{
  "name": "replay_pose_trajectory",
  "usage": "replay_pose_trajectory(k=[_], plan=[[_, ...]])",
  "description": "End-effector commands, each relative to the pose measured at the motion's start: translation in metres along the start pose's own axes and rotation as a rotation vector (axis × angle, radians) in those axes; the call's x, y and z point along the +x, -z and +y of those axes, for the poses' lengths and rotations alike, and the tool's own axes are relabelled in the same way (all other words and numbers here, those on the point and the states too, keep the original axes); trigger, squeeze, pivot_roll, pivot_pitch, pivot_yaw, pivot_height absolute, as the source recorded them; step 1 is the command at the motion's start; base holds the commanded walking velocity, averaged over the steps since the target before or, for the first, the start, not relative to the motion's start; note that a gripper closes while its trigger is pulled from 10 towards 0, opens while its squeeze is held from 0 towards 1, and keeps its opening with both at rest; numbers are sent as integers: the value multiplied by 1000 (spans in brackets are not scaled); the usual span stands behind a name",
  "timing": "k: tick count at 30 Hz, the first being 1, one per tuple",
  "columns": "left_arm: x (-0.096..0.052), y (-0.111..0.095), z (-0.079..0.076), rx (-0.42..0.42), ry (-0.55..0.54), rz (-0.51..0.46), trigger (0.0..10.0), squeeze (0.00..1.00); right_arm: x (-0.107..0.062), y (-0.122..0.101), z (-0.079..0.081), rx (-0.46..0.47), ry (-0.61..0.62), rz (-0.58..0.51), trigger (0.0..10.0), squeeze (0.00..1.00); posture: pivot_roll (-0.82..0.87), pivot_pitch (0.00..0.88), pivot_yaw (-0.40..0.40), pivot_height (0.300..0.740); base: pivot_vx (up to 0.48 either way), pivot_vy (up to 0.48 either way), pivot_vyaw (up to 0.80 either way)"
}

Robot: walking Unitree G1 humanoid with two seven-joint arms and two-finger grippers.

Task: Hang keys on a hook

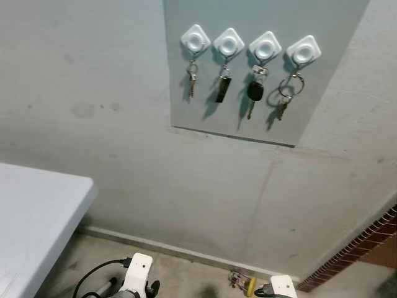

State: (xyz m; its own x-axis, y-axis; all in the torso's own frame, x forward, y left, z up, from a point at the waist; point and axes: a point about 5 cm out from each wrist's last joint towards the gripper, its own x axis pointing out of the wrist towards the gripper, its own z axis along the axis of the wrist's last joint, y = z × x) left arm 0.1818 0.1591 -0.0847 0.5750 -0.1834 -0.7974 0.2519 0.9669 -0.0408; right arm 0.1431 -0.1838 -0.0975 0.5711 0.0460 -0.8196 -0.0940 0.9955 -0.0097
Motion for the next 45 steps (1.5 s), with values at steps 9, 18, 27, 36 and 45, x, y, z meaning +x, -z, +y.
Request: replay_pose_trajectory(k=[9, 18, 27, 36, 45], plan=[[-2, 8, 0, -3, 6, 22, 10000, 0, -1, 3, 0, -12, 12, 15, 10000, 0, -159, 0, 9, 724, 0, 0, -605], [-2, 9, 0, 12, 6, 26, 10000, 0, -1, 3, 0, -17, 10, 19, 10000, 0, -161, 0, 6, 724, 0, -257, -553], [-3, 10, 1, 3, -5, 29, 10000, 0, -1, 4, 0, -22, 7, 23, 10000, 0, -166, 0, 9, 720, 0, 0, -519], [-3, 11, 1, 19, -2, 35, 10000, 0, -1, 4, -2, -20, 8, 17, 10000, 0, -166, 0, 7, 691, 0, 0, -258], [-3, 12, 1, 18, 9, 40, 10000, 0, -1, 4, 0, -16, -1, 15, 10000, 0, -166, 0, 6, 691, 0, -238, 0]])
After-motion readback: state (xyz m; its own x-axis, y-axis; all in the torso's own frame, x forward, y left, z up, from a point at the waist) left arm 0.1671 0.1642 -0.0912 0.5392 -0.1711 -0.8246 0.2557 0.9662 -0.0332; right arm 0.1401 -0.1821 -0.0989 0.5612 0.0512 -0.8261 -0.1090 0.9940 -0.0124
